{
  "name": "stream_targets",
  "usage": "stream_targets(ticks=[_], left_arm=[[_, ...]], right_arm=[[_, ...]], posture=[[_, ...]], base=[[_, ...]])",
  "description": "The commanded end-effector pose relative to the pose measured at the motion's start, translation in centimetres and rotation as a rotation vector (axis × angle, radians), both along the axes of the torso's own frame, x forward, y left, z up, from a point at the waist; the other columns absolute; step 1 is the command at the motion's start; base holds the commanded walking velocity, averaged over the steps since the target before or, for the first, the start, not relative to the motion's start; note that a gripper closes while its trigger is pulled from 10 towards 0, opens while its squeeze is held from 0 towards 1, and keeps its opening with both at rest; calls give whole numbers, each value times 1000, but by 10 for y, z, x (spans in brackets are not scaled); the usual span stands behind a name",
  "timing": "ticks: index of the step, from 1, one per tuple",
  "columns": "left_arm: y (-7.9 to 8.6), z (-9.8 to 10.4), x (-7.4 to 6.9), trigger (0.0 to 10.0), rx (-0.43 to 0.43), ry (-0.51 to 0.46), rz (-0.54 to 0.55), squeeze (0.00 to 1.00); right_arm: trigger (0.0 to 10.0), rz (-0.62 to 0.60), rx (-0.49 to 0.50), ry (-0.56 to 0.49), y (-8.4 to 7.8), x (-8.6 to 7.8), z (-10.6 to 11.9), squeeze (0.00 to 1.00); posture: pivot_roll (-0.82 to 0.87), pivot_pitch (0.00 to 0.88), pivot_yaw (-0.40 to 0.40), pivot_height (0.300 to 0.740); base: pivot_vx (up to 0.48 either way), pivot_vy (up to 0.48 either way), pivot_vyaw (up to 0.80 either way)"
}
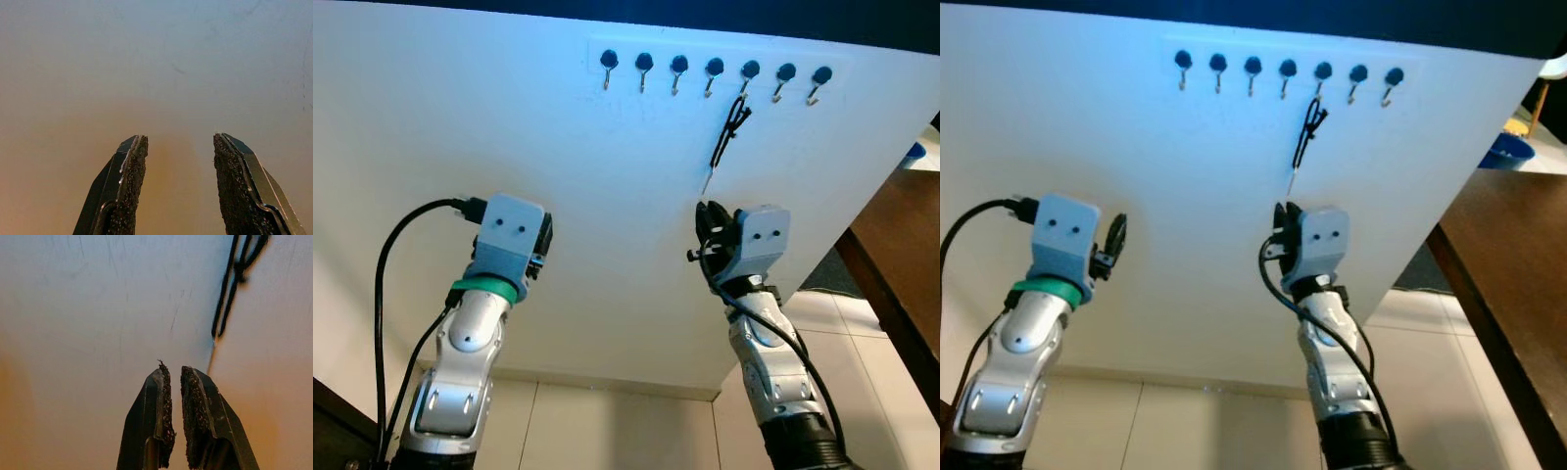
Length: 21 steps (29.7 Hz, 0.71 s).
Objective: Hang keys on a hook
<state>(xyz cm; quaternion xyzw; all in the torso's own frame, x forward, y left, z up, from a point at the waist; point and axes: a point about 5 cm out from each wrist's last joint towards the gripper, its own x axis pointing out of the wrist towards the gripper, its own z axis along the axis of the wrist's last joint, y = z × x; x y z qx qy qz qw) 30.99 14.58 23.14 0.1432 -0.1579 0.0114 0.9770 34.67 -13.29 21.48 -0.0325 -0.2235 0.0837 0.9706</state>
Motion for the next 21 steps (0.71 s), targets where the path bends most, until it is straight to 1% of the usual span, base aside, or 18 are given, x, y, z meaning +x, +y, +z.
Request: stream_targets(ticks=[1, 7, 21], left_arm=[[0, -3, 1, 10000, 9, 4, 8, 0], [-3, 0, 0, 10000, 12, -18, -2, 0], [-3, 2, 0, 10000, 14, -28, 5, 0]], right_arm=[[10000, 4, -11, 5, 2, 1, 0, 0], [10000, -1, -10, 4, 2, 0, 5, 0], [10000, 4, 2, 8, 4, 1, 6, 0]], posture=[[54, 35, 30, 740], [57, 37, 29, 740], [60, 41, 26, 740]], base=[[-274, 0, 0], [-361, 0, 0], [-376, 0, 0]])
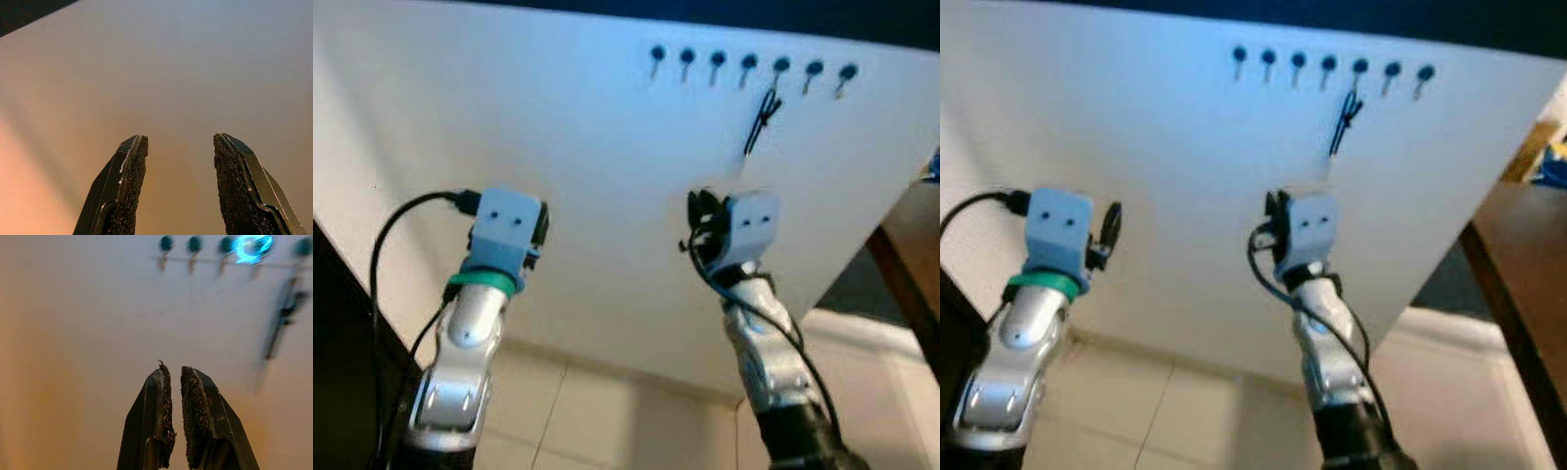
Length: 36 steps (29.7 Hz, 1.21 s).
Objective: Hang keys on a hook
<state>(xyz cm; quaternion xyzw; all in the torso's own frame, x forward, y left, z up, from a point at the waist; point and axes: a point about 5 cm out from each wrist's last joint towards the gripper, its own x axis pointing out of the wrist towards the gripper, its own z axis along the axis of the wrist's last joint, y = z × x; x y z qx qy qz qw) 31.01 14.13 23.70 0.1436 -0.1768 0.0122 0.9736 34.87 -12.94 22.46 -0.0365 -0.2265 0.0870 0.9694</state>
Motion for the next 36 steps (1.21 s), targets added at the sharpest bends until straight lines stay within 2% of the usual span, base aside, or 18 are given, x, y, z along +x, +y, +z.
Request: stream_targets(ticks=[1, 12, 18, 22, 27, 29, 33, 36], left_arm=[[2, -4, 0, 10000, 12, 10, 9, 0], [2, -4, 0, 10000, 14, 12, 4, 0], [-2, -9, 1, 10000, -4, 67, -22, 0], [-6, -11, 3, 10000, -86, 129, -37, 0], [-8, -9, 3, 10000, -132, 157, -60, 0], [-8, -9, 3, 10000, -132, 157, -60, 0], [-18, -8, 0, 10000, -83, 148, -165, 0], [-18, -6, 0, 10000, -76, 137, -163, 0]], right_arm=[[10000, -1, 14, 17, 0, -1, -4, 0], [10000, -1, 40, 35, 0, 0, -5, 0], [10000, 0, 57, 36, -2, 2, -1, 0], [10000, 0, 69, 22, -4, 4, 6, 0], [10000, -2, 72, 15, -5, 5, 9, 0], [10000, -2, 72, 15, -5, 5, 9, 0], [10000, 19, 62, 11, -3, 5, 11, 0], [10000, 26, 33, 7, -1, 5, 11, 0]], posture=[[60, 41, 26, 740], [66, 51, 29, 740], [68, 55, 28, 740], [68, 56, 26, 740], [68, 59, 25, 740], [68, 59, 25, 740], [69, 61, 24, 740], [72, 62, 24, 740]], base=[[-360, 0, 0], [-337, 0, -73], [0, 0, -800], [0, 0, -800], [0, 0, -800], [0, 0, -800], [0, 0, -800], [0, 0, -800]])
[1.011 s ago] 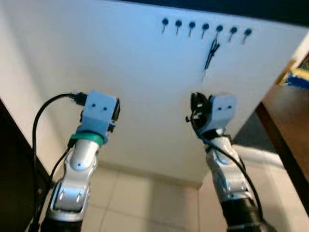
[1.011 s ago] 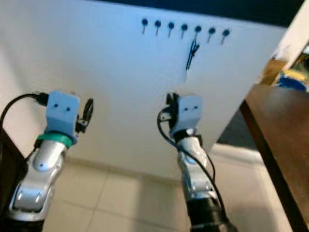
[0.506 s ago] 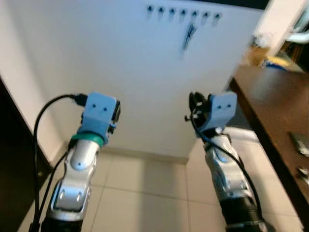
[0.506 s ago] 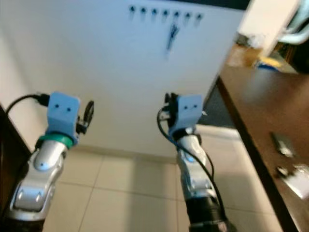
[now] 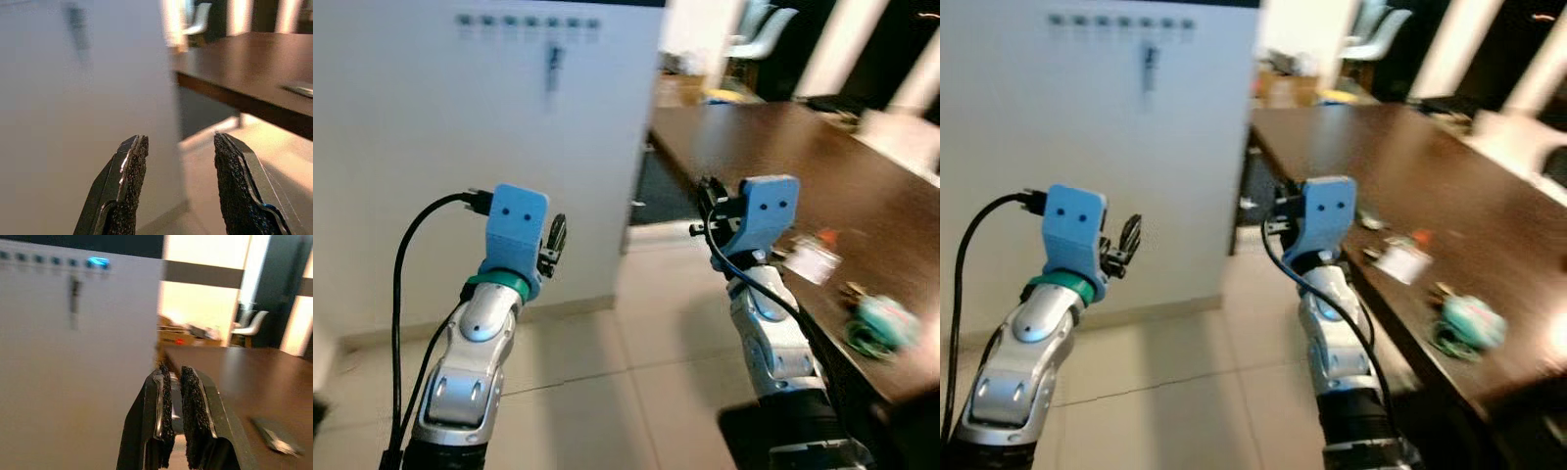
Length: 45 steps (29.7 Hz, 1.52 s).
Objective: Hang keys on a hook
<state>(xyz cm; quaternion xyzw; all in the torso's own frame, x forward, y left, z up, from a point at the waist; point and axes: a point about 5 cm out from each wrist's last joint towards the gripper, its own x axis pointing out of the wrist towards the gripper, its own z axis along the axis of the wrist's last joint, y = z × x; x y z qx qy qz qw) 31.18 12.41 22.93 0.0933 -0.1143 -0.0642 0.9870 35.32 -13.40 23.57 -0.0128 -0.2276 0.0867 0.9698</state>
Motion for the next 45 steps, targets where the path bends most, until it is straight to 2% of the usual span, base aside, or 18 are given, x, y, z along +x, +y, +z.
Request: stream_targets(ticks=[1, 14, 21, 23, 25, 28, 30, 32, 36, 42, 45], left_arm=[[0, 3, -2, 10000, 9, -21, -5, 0], [1, 11, -2, 10000, 27, -51, -8, 0], [-2, 6, -3, 10000, -3, -7, -65, 0], [-12, -3, -12, 10000, 141, 13, -219, 0], [-20, -12, -22, 10000, 247, 31, -344, 0], [-24, -14, -29, 10000, 280, 29, -416, 0], [-24, -14, -29, 10000, 280, 29, -416, 0], [-25, -16, -29, 10000, 342, 15, -403, 0], [-28, -19, -28, 10000, 385, 19, -393, 0], [-31, -27, -27, 10000, 402, 49, -373, 0], [-27, -29, -22, 10000, 409, 72, -331, 0]], right_arm=[[10000, 16, -20, 6, 4, 0, 0, 0], [10000, 12, -3, 21, 2, 1, -2, 0], [10000, 13, -1, 26, 2, 1, -4, 0], [10000, 13, -5, 27, 1, 1, -4, 0], [10000, 10, -9, 26, 0, 2, -4, 0], [10000, 3, -18, 22, -3, 3, -3, 0], [10000, 3, -18, 22, -3, 3, -3, 0], [10000, -16, -27, 16, -10, 6, 0, 0], [10000, -35, -32, 10, -16, 8, 3, 0], [10000, -51, -36, 0, -19, 10, 6, 0], [10000, -52, -39, -2, -18, 9, 5, 0]], posture=[[72, 63, 24, 740], [72, 69, 31, 740], [73, 69, 32, 740], [73, 67, 31, 740], [73, 67, 31, 740], [74, 63, 30, 740], [74, 63, 30, 740], [78, 59, 31, 740], [77, 55, 34, 740], [76, 50, 43, 740], [76, 48, 49, 740]], base=[[0, 0, -800], [0, 0, -800], [0, 0, -800], [0, 0, -800], [0, 0, -800], [0, 0, -800], [0, 0, -800], [0, 0, -800], [0, 0, -800], [0, 0, -800], [0, 0, -800]])
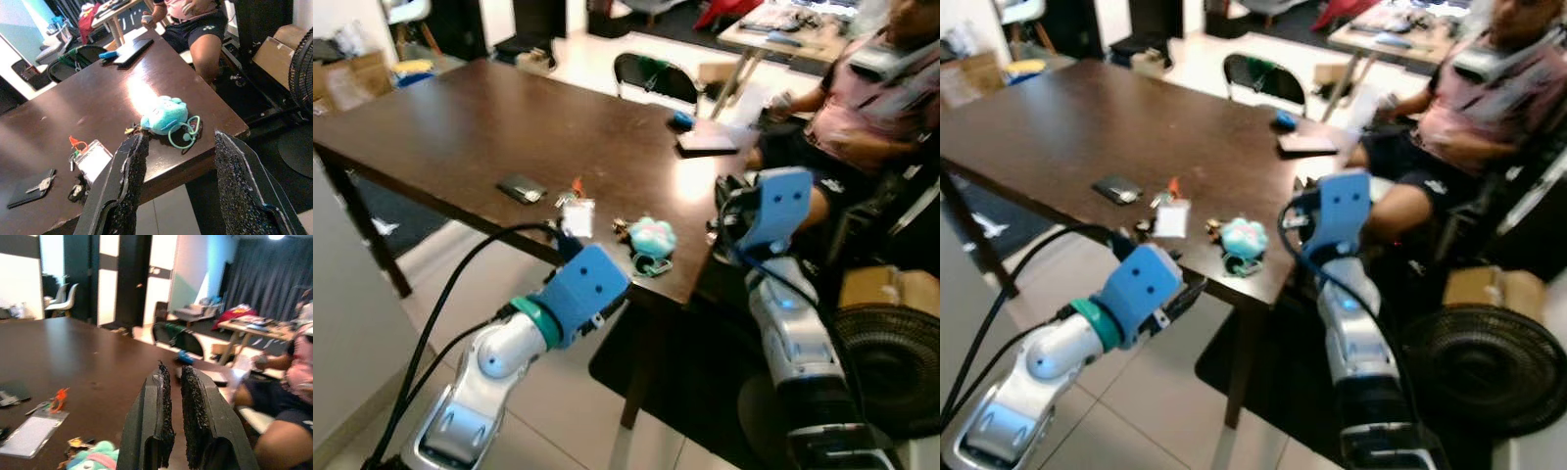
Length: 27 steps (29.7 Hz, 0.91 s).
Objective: Hang keys on a hook
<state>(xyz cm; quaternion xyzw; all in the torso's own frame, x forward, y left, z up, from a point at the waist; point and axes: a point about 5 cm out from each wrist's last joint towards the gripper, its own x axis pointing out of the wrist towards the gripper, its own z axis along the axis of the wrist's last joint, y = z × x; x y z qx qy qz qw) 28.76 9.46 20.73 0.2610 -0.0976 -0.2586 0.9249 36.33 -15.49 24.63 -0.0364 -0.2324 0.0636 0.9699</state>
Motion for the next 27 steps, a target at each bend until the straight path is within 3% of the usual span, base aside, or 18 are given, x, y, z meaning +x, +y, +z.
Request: stream_targets(ticks=[1, 4, 6, 7, 9, 10, 11, 13, 14, 15, 19, 20, 21, 22, 27], left_arm=[[3, -7, 2, 10000, 21, 30, 29, 0], [13, -12, 8, 10000, 39, 51, 98, 0], [26, -19, 15, 10000, 14, 96, 201, 0], [26, -19, 15, 10000, 14, 96, 201, 0], [38, -23, 20, 10000, -100, 156, 312, 0], [38, -23, 20, 10000, -100, 156, 312, 0], [45, -22, 23, 10000, -202, 200, 367, 0], [45, -22, 23, 10000, -202, 200, 367, 0], [50, -19, 26, 10000, -292, 226, 392, 0], [50, -19, 27, 10000, -302, 246, 377, 0], [50, -19, 27, 10000, -296, 255, 361, 0], [44, -24, 24, 10000, -139, 224, 314, 0], [44, -24, 24, 10000, -139, 224, 314, 0], [40, -30, 22, 10000, -34, 198, 283, 0], [34, -28, 21, 10000, -50, 187, 260, 0]], right_arm=[[10000, 3, -4, 12, 2, -1, -6, 0], [10000, 8, -20, 14, 4, -1, -7, 0], [10000, 99, -97, 41, 19, 1, -11, 0], [10000, 99, -97, 41, 19, 1, -11, 0], [10000, 181, -253, 62, 36, 1, -18, 0], [10000, 181, -253, 62, 36, 1, -18, 0], [10000, 210, -328, 107, 42, 4, -25, 0], [10000, 210, -328, 107, 42, 4, -25, 0], [10000, 237, -379, 137, 46, 5, -30, 0], [10000, 249, -407, 167, 47, 7, -34, 0], [10000, 255, -421, 185, 47, 9, -37, 0], [10000, 257, -423, 199, 45, 11, -38, 0], [10000, 257, -423, 199, 45, 11, -38, 0], [10000, 249, -408, 201, 44, 12, -37, 0], [10000, 259, -341, 197, 44, 13, -34, 0]], posture=[[76, 48, 49, 740], [78, 48, 53, 740], [80, 51, 59, 740], [80, 51, 59, 740], [81, 56, 55, 740], [81, 56, 55, 740], [86, 59, 50, 740], [86, 59, 50, 740], [96, 64, 42, 740], [103, 68, 41, 740], [103, 68, 41, 740], [104, 70, 41, 740], [104, 70, 41, 740], [108, 75, 42, 740], [107, 77, 44, 740]], base=[[0, 0, -800], [0, 0, -267], [0, 0, 0], [0, 0, 0], [0, 0, 0], [0, 0, 0], [0, 0, 0], [0, 0, 0], [0, 0, 0], [0, 0, 0], [0, 0, 0], [0, 0, 0], [0, 0, 0], [0, 0, 0], [0, 0, 0]])
